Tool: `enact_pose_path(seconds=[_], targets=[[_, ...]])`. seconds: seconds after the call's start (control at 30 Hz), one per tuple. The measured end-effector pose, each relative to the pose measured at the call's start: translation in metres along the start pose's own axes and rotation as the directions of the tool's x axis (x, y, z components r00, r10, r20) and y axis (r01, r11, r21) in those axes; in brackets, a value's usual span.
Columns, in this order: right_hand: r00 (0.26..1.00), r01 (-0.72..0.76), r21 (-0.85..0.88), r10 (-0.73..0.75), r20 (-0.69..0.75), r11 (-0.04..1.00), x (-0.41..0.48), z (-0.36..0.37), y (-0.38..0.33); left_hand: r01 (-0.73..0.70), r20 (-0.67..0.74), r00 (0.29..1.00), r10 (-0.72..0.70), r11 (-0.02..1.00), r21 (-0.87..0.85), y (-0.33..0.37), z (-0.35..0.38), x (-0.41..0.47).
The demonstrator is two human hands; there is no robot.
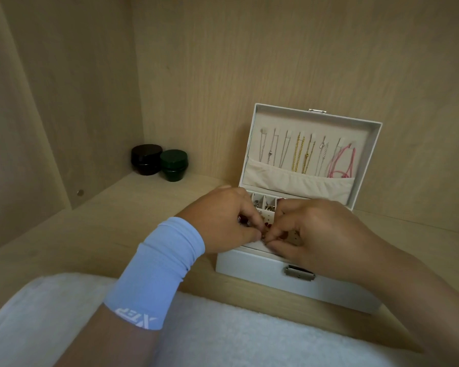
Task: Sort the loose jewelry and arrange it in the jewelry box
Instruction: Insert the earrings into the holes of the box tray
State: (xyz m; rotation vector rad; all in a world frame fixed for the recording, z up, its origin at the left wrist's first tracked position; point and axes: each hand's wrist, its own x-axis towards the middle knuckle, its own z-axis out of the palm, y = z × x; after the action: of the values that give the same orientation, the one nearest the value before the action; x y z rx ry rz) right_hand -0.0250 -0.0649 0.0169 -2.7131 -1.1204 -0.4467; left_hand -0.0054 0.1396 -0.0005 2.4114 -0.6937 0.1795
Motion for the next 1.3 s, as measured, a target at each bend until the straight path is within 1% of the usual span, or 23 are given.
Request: enact_pose_path(seconds=[0.07, 0.13, 0.23, 0.3, 0.37, 0.43, 0.5, 0.6, 0.67, 0.9, 1.1, 1.2, 1.3], targets=[[0.998, -0.016, 0.008, 0.015, 0.06, 1.0, 0.0, -0.002, 0.002, -0.001, -0.001, 1.0, 0.001, 1.0, 0.004, 0.0, 0.0, 0.0], [0.997, -0.042, 0.079, 0.037, 0.072, 0.996, 0.0, -0.004, 0.005, -0.003, 0.002, 1.0, 0.003, 1.0, 0.007, 0.0, 0.001, 0.0], [0.993, -0.107, 0.229, 0.114, -0.014, 0.968, 0.002, -0.014, 0.014, 0.0, 0.0, 1.0, 0.0, 1.0, -0.001, 0.0, 0.0, 0.0], [0.982, -0.153, 0.251, 0.176, -0.072, 0.956, 0.002, -0.023, 0.025, 0.012, -0.007, 1.0, -0.012, 1.0, -0.02, 0.002, 0.0, 0.0], [0.972, -0.212, 0.207, 0.228, -0.057, 0.955, -0.001, -0.033, 0.038, 0.02, -0.031, 0.999, -0.021, 0.999, -0.049, 0.006, 0.0, 0.004], [0.968, -0.249, 0.141, 0.248, 0.022, 0.958, 0.0, -0.033, 0.048, 0.04, -0.055, 0.997, -0.044, 0.997, -0.072, 0.007, -0.002, 0.006], [0.963, -0.261, 0.108, 0.252, 0.093, 0.959, -0.003, -0.033, 0.055, 0.047, -0.051, 0.997, -0.049, 0.998, -0.047, 0.015, -0.002, 0.015], [0.95, -0.265, 0.076, 0.247, 0.19, 0.961, -0.003, -0.029, 0.057, 0.062, -0.001, 0.998, -0.062, 0.998, -0.028, 0.029, 0.0, 0.029], [0.948, -0.248, 0.053, 0.231, 0.221, 0.967, -0.002, -0.026, 0.055, 0.065, 0.037, 0.997, -0.065, 0.998, -0.003, 0.036, 0.003, 0.037], [0.954, -0.207, -0.006, 0.203, 0.22, 0.978, -0.001, -0.016, 0.053, 0.067, 0.064, 0.995, -0.071, 0.996, 0.052, 0.033, 0.016, 0.047], [0.965, -0.171, -0.034, 0.174, 0.194, 0.985, 0.001, -0.014, 0.051, 0.061, 0.058, 0.996, -0.062, 0.998, 0.02, 0.028, 0.02, 0.043], [0.969, -0.156, -0.048, 0.162, 0.185, 0.987, 0.001, -0.011, 0.052, 0.064, 0.011, 0.998, -0.064, 0.998, -0.009, 0.028, 0.019, 0.042], [0.972, -0.187, -0.006, 0.186, 0.146, 0.982, 0.001, -0.01, 0.056, 0.083, -0.051, 0.995, -0.085, 0.995, -0.047, 0.026, 0.018, 0.041]])
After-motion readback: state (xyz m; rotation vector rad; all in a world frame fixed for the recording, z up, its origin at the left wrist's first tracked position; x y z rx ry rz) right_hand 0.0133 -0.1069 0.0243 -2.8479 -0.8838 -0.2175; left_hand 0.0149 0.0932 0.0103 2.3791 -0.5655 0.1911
